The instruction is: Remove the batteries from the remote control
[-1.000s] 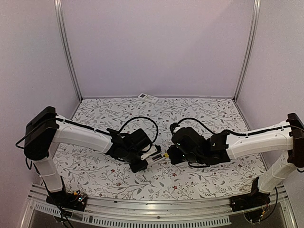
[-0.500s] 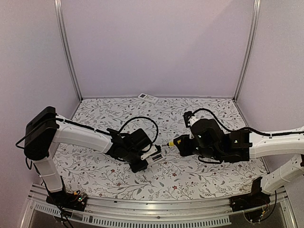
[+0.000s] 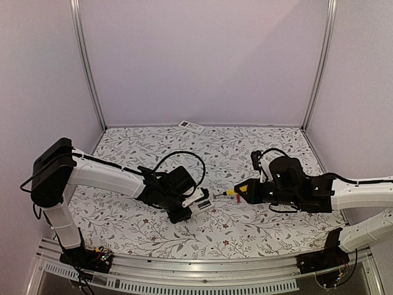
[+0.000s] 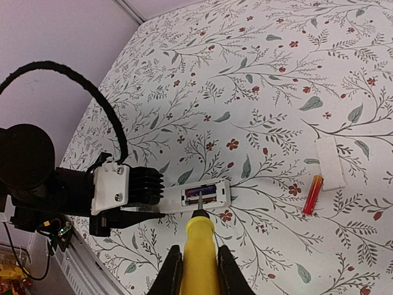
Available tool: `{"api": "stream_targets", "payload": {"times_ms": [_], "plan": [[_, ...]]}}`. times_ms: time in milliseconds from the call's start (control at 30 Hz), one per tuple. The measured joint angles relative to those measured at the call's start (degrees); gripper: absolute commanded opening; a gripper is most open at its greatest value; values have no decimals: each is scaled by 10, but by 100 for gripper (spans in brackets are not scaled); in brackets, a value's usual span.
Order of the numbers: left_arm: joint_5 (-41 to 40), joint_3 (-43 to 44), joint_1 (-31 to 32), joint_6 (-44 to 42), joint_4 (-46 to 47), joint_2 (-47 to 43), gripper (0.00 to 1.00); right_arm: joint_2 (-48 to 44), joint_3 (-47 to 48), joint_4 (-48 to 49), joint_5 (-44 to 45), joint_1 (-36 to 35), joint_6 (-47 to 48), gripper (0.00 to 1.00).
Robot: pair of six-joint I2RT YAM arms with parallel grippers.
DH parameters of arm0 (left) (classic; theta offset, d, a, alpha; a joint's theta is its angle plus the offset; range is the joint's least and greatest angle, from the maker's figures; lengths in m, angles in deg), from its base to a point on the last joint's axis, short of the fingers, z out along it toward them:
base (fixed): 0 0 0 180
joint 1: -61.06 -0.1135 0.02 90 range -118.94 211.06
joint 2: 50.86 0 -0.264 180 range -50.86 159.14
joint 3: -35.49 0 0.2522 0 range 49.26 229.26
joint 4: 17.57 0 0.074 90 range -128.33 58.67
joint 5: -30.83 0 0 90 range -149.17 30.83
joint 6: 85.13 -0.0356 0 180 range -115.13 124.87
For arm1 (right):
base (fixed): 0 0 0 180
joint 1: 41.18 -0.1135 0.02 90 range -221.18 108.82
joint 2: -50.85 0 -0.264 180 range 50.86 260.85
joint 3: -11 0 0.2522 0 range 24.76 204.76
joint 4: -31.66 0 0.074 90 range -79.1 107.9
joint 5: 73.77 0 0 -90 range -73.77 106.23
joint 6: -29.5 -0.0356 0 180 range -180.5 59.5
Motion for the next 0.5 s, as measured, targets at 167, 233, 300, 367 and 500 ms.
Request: {"api": "stream_targets", "payload": {"times_ms": [167,233,300,367,500], "plan": [[5,-1,0,-5,3,0,20,19,0,32,-19,0,2,0],[7,-1,0,-6,5,0,20,29,0,37,-20,0,2,0],[10,-2,1,-6,7,0,20,41,0,40,-19,0,2,0],[10,-2,2,-6,8,0,20,51,0,41,-17,0,3,0],[15,-2,5,-6,10,0,20,65,2,41,-13,1,5,0]]}}
